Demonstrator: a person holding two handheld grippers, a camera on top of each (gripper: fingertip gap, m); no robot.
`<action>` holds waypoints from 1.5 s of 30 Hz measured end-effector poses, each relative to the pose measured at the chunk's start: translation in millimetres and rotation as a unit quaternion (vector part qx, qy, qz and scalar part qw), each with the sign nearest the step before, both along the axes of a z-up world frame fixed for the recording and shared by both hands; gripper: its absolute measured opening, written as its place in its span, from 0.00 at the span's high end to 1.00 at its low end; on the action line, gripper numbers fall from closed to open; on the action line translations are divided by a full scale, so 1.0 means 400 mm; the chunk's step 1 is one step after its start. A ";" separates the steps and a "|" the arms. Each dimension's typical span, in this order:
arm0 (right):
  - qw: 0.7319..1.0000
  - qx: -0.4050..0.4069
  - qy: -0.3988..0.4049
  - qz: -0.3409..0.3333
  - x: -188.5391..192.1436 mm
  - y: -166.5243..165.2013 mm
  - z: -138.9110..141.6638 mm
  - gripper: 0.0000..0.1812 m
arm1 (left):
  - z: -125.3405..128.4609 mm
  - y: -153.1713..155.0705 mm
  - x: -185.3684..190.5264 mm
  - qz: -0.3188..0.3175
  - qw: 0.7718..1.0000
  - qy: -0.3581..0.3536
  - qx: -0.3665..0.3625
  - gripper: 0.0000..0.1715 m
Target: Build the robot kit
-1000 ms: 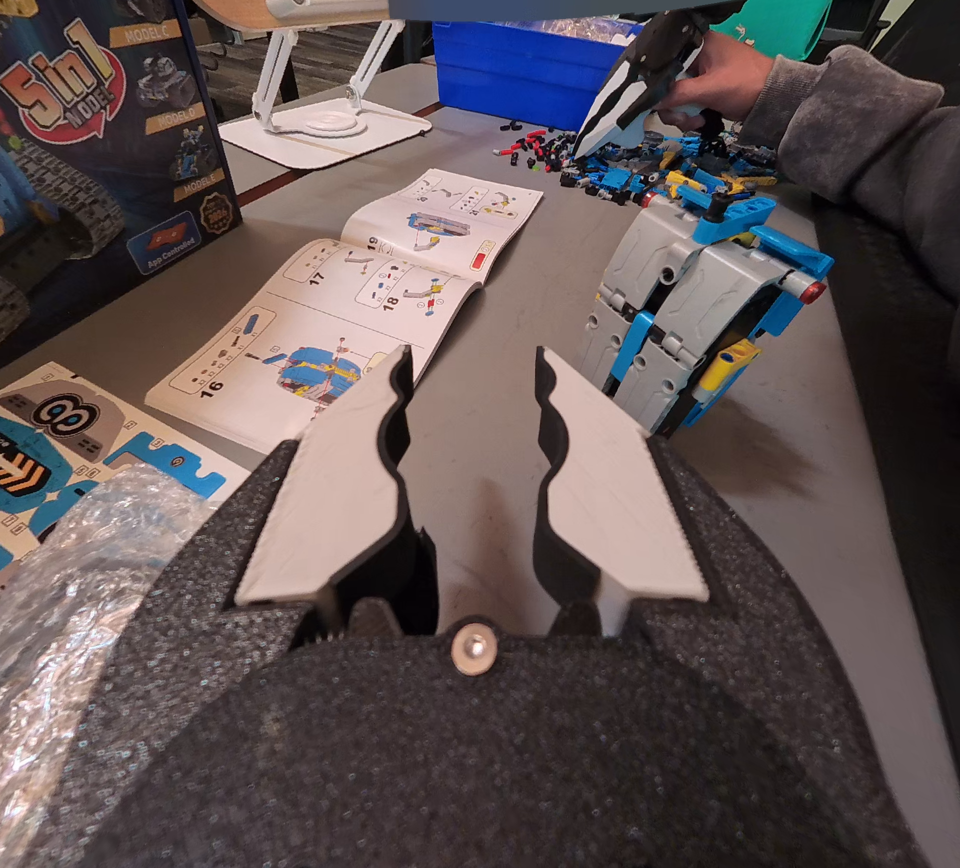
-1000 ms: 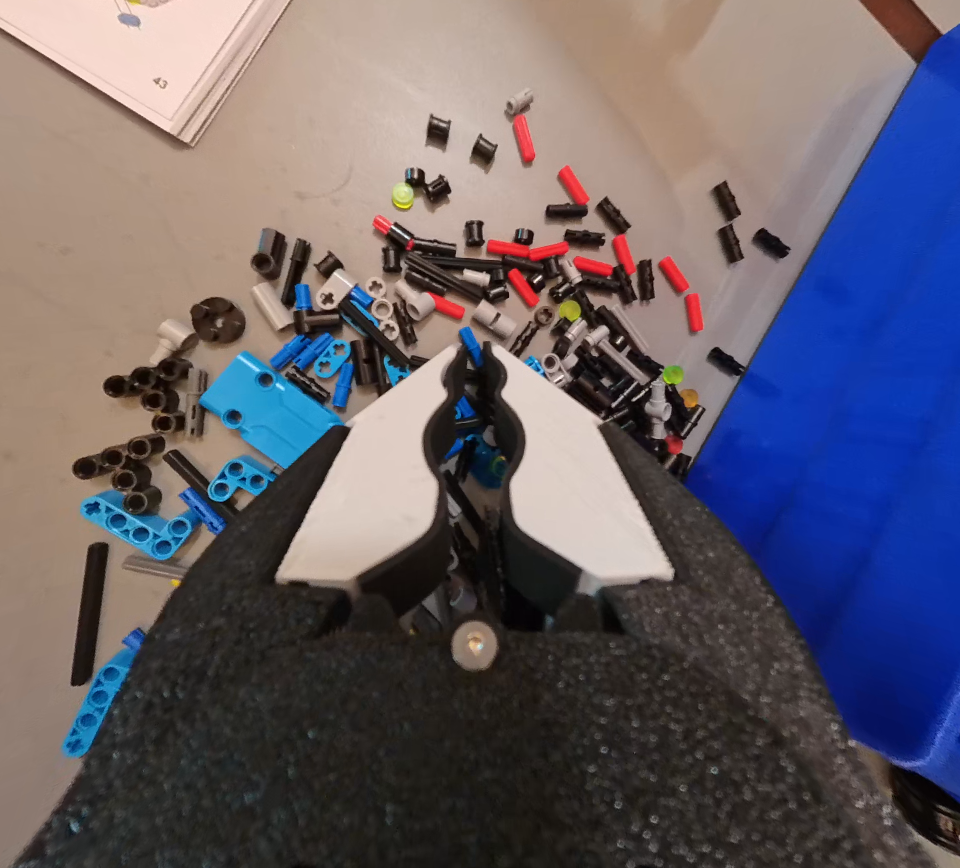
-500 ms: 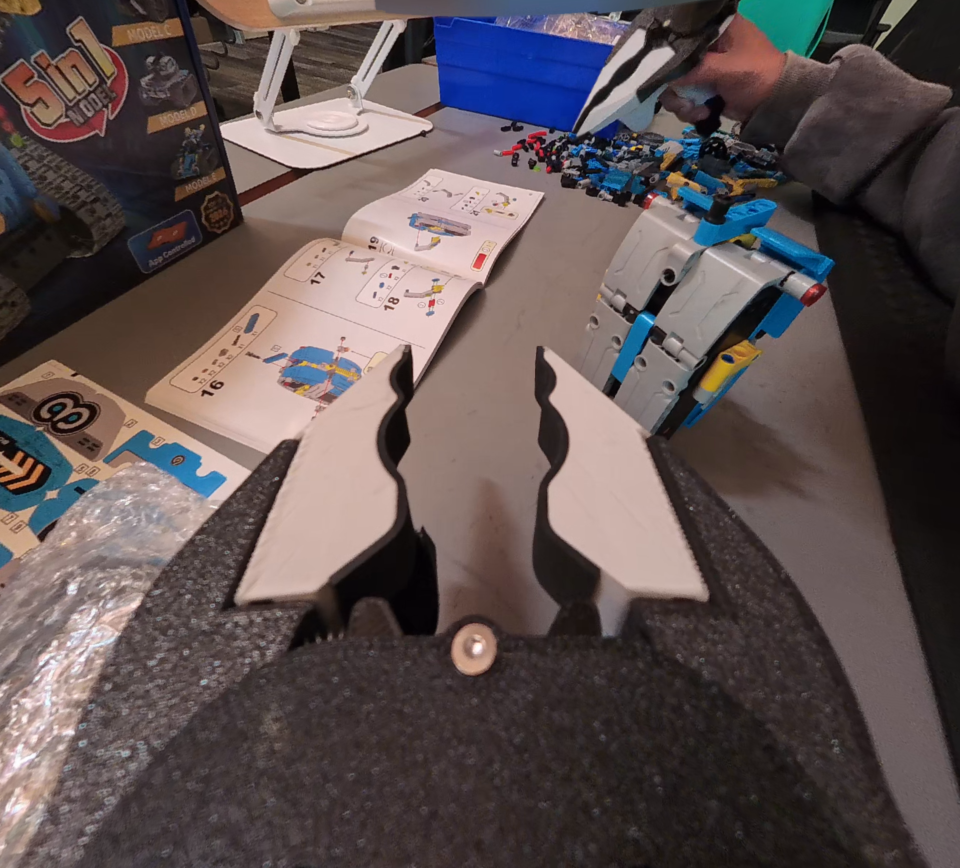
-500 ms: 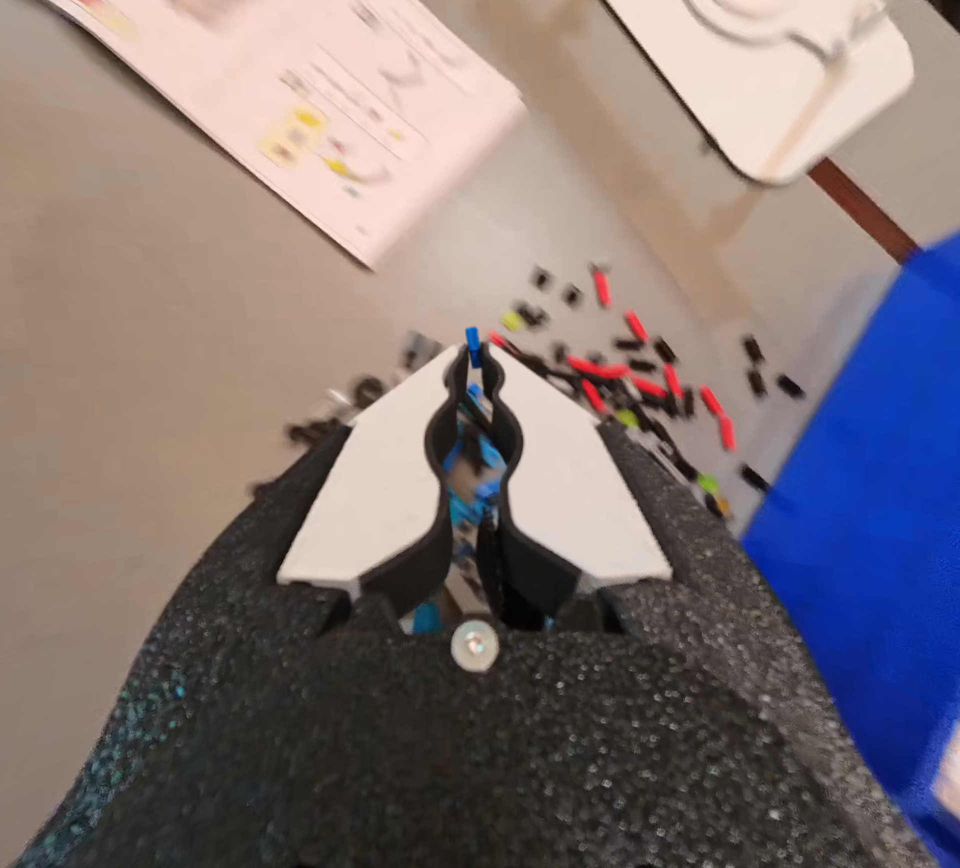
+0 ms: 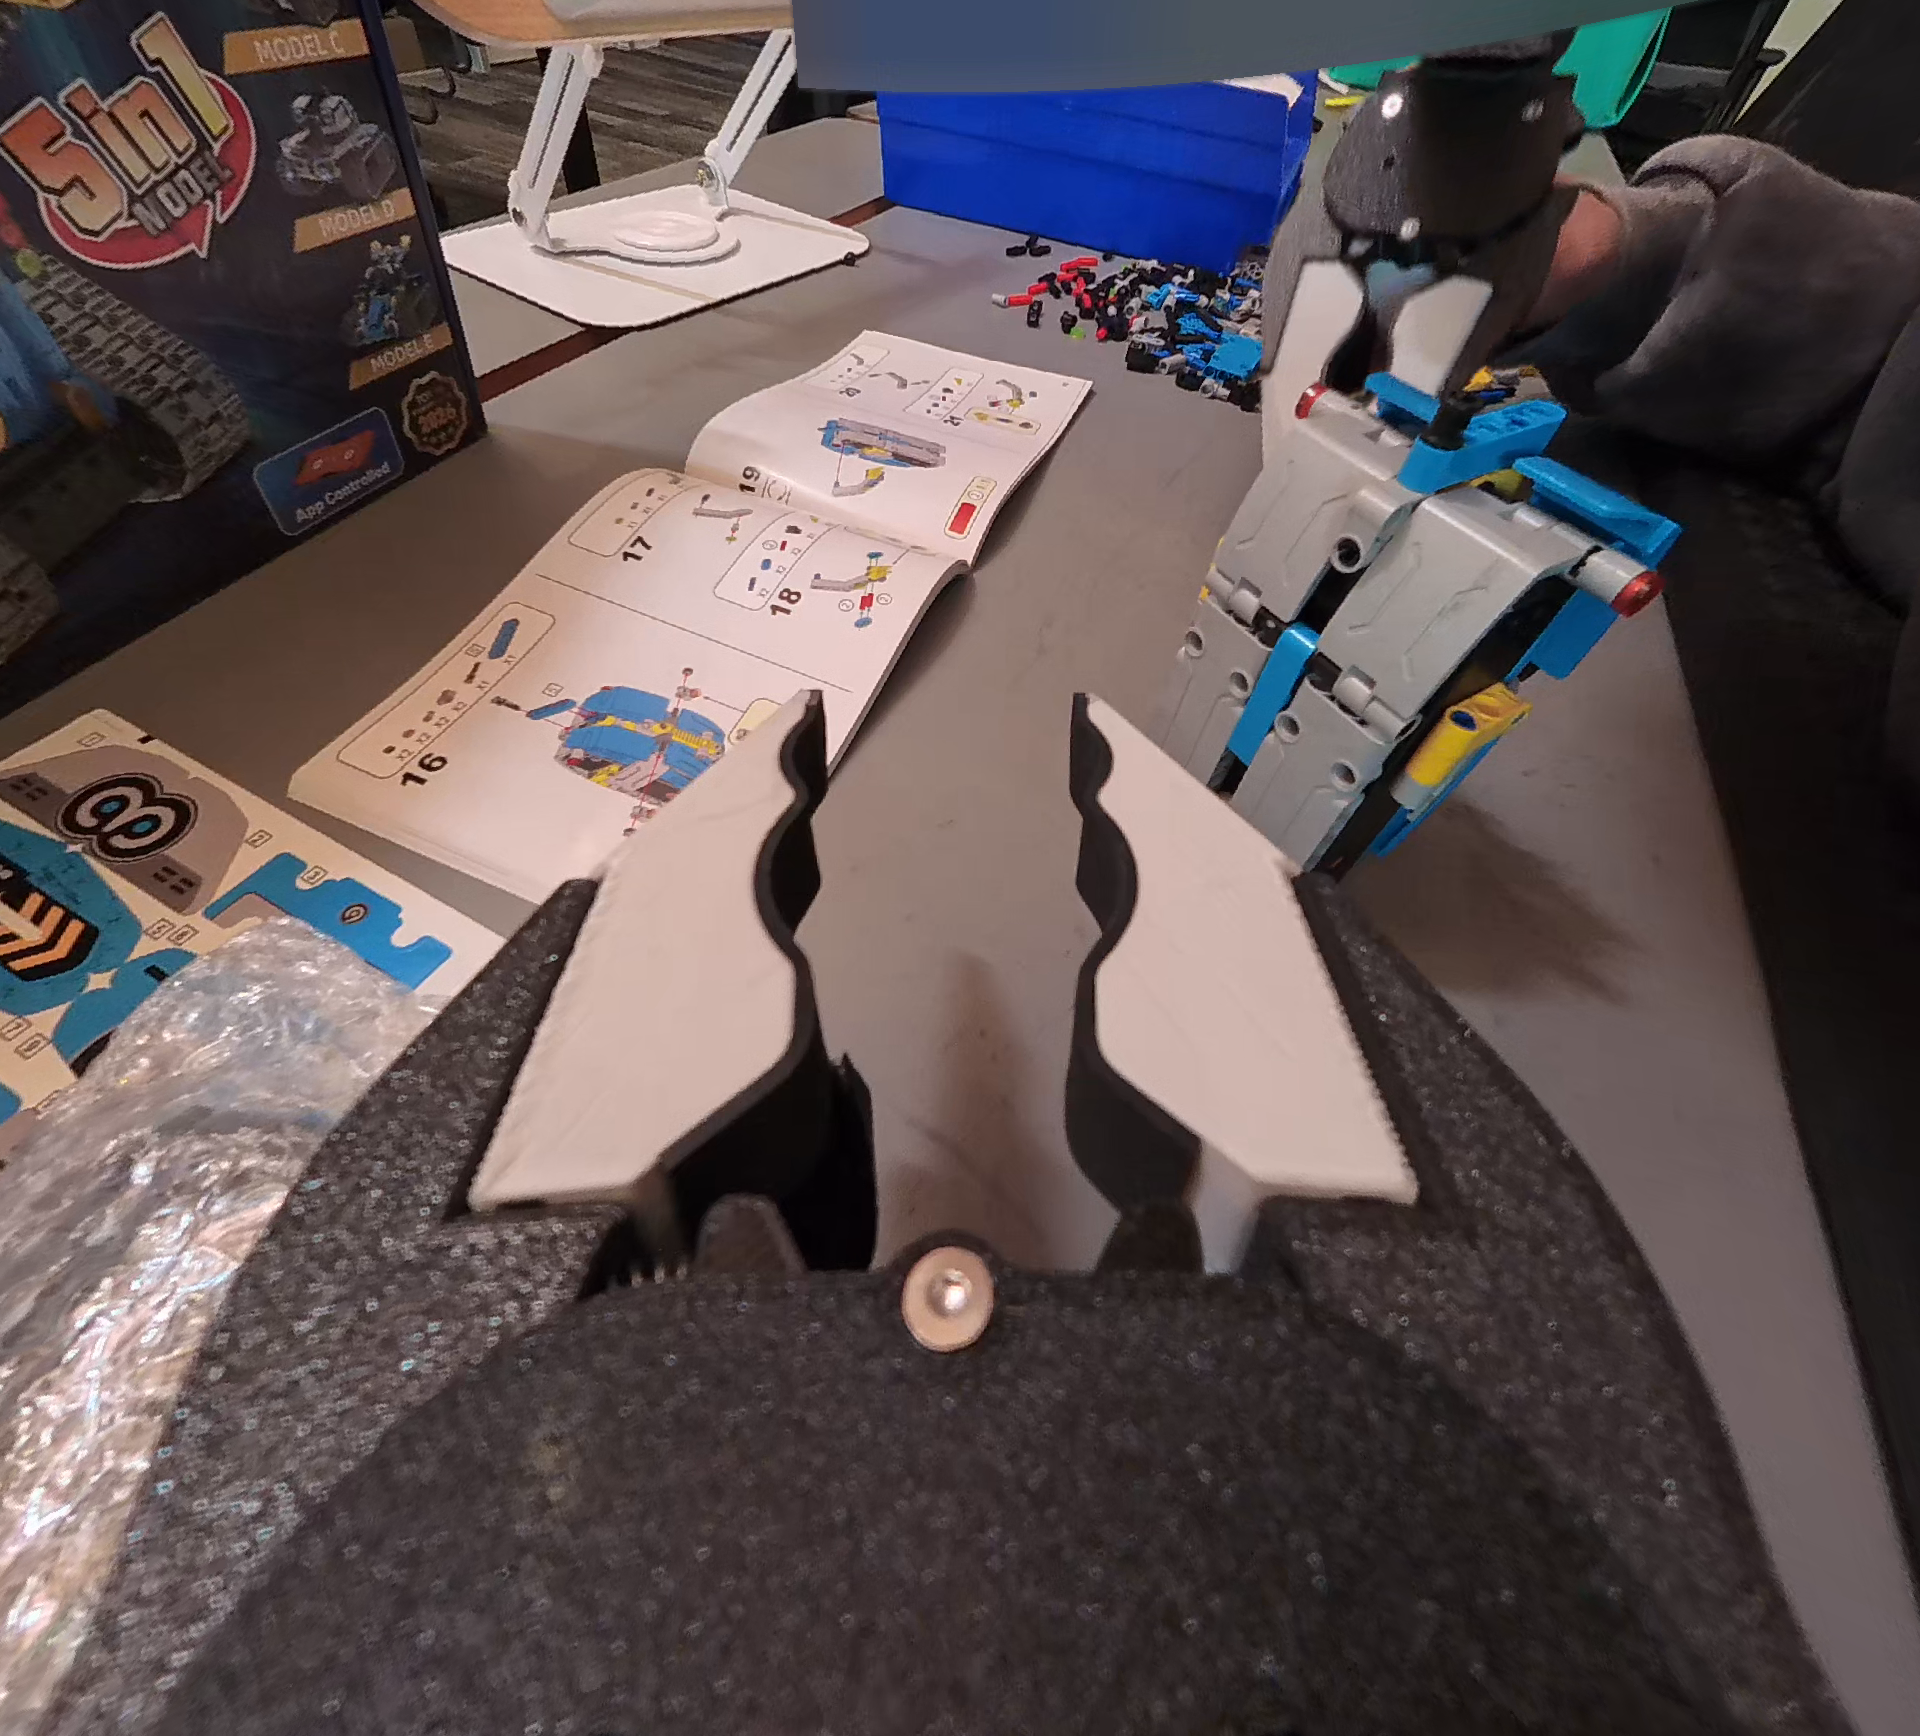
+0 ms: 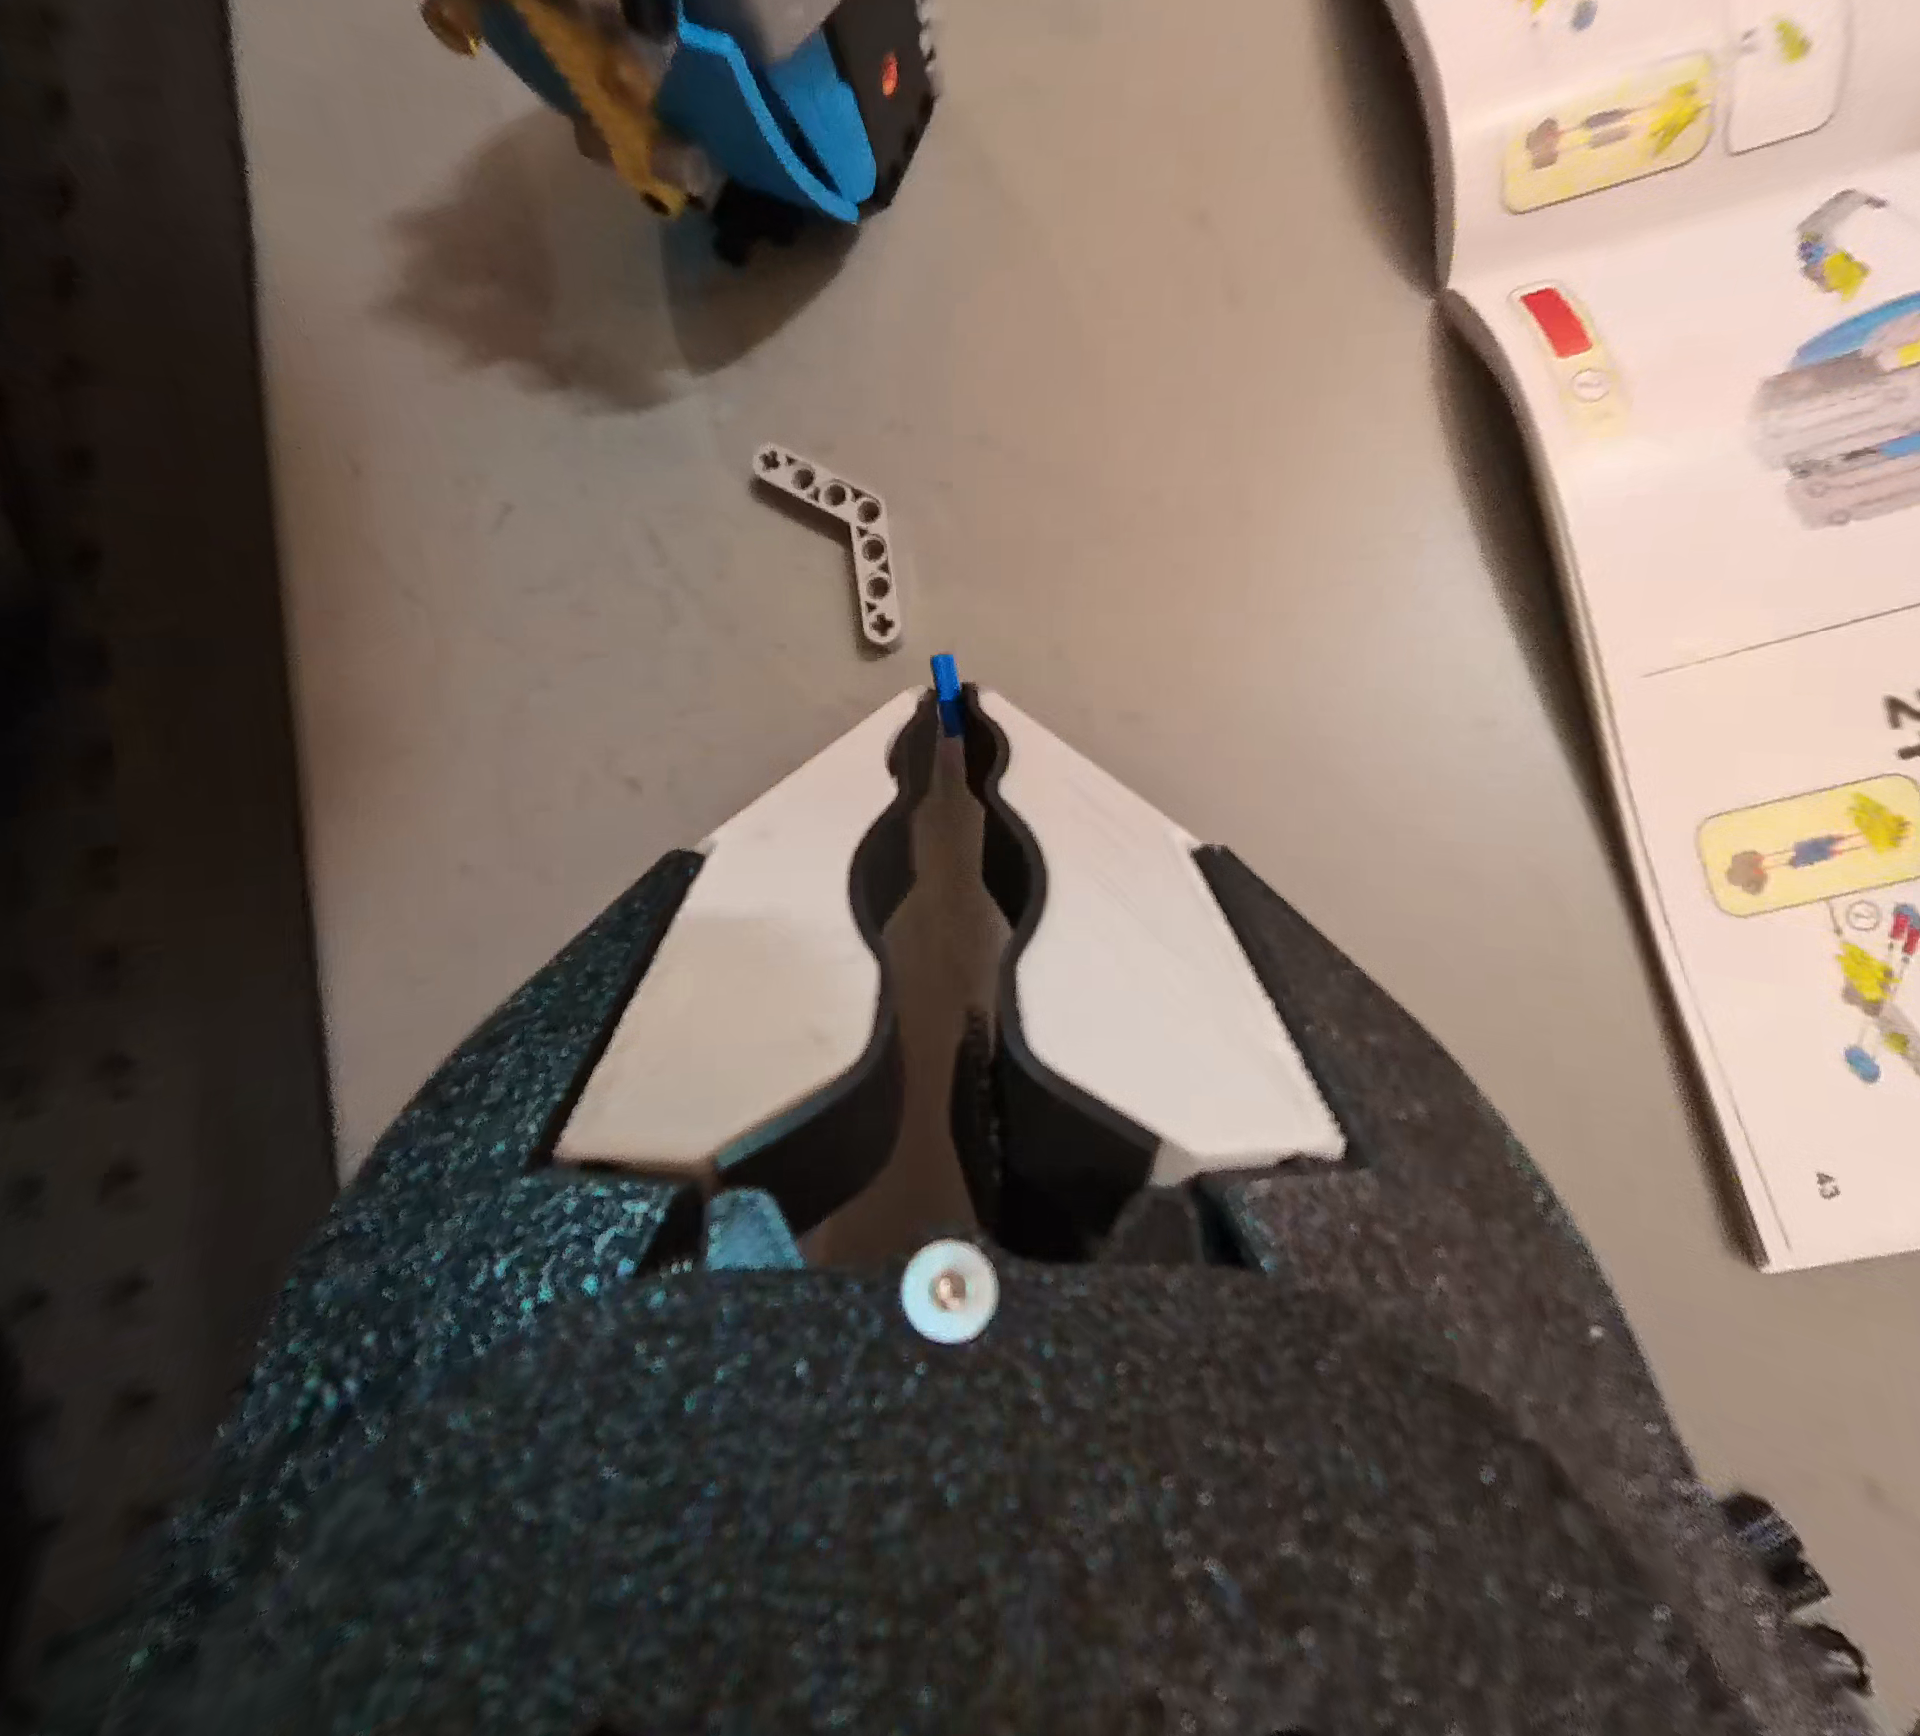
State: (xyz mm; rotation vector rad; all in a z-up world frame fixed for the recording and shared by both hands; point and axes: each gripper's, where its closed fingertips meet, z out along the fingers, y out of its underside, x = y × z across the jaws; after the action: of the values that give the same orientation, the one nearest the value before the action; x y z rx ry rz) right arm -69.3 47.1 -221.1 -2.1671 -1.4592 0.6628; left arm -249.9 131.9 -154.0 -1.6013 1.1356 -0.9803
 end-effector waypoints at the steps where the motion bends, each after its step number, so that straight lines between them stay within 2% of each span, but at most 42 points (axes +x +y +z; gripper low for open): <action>1: 1.000 0.002 -0.013 0.001 0.001 0.000 -0.012 0.98 | 0.000 0.000 0.000 0.000 1.000 0.000 0.000 0.73; 8: 1.000 -0.002 -0.016 -0.002 0.005 0.001 -0.027 0.97 | 0.000 0.000 0.000 0.000 1.000 0.000 -0.002 0.73; 10: 1.000 0.009 -0.020 -0.009 0.014 0.006 -0.023 0.92 | 0.000 0.000 -0.001 0.000 1.000 -0.001 -0.001 0.73; 13: 0.998 0.030 0.016 -0.053 0.054 0.042 0.039 0.90 | 0.000 0.000 0.000 -0.001 1.000 0.000 -0.001 0.73; 15: 0.988 0.066 0.044 -0.133 0.126 0.110 0.095 0.91 | 0.000 0.000 0.000 -0.001 1.000 -0.001 -0.002 0.73; 17: 0.957 0.106 0.058 -0.264 0.254 0.217 0.132 0.96 | -0.001 0.001 0.000 -0.001 1.000 0.000 -0.004 0.73; 18: 0.938 0.107 0.057 -0.324 0.325 0.259 0.138 0.94 | -0.001 0.001 0.000 -0.001 1.000 0.001 -0.004 0.73; 20: 0.890 0.104 0.046 -0.441 0.461 0.331 0.142 0.85 | -0.002 0.001 0.000 -0.001 1.000 0.001 -0.004 0.73; 22: 0.860 0.104 0.032 -0.499 0.544 0.374 0.131 0.89 | 0.000 -0.001 0.000 -0.001 1.000 0.001 0.000 0.73; 24: 0.831 0.079 -0.012 -0.550 0.606 0.397 0.083 0.89 | -0.001 -0.003 0.001 -0.002 1.000 0.002 0.004 0.73; 27: 0.835 0.030 -0.044 -0.547 0.601 0.412 0.019 0.88 | -0.001 -0.005 0.001 -0.003 1.000 0.004 0.007 0.73; 30: 0.836 0.033 -0.085 -0.541 0.605 0.433 -0.012 0.90 | 0.001 -0.006 0.000 -0.004 1.000 0.002 0.009 0.73; 34: 0.836 0.031 -0.101 -0.538 0.605 0.433 -0.023 0.93 | 0.001 -0.007 0.000 -0.005 1.000 0.002 0.010 0.73; 40: 0.840 0.021 -0.085 -0.535 0.595 0.424 -0.025 0.93 | 0.001 -0.006 -0.001 -0.004 1.000 0.000 0.007 0.73; 42: 0.843 0.016 -0.080 -0.532 0.591 0.420 -0.027 0.97 | 0.001 -0.006 -0.001 -0.004 1.000 0.001 0.007 0.73; 45: 0.846 0.014 -0.077 -0.527 0.588 0.415 -0.025 0.98 | 0.001 -0.007 -0.001 -0.004 1.000 0.001 0.009 0.73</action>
State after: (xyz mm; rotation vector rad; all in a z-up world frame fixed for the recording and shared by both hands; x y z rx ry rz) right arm 165.9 213.0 -231.0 -2.5605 -0.1451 0.0497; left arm -250.1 129.2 -153.6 -1.5849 1.1501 -0.9716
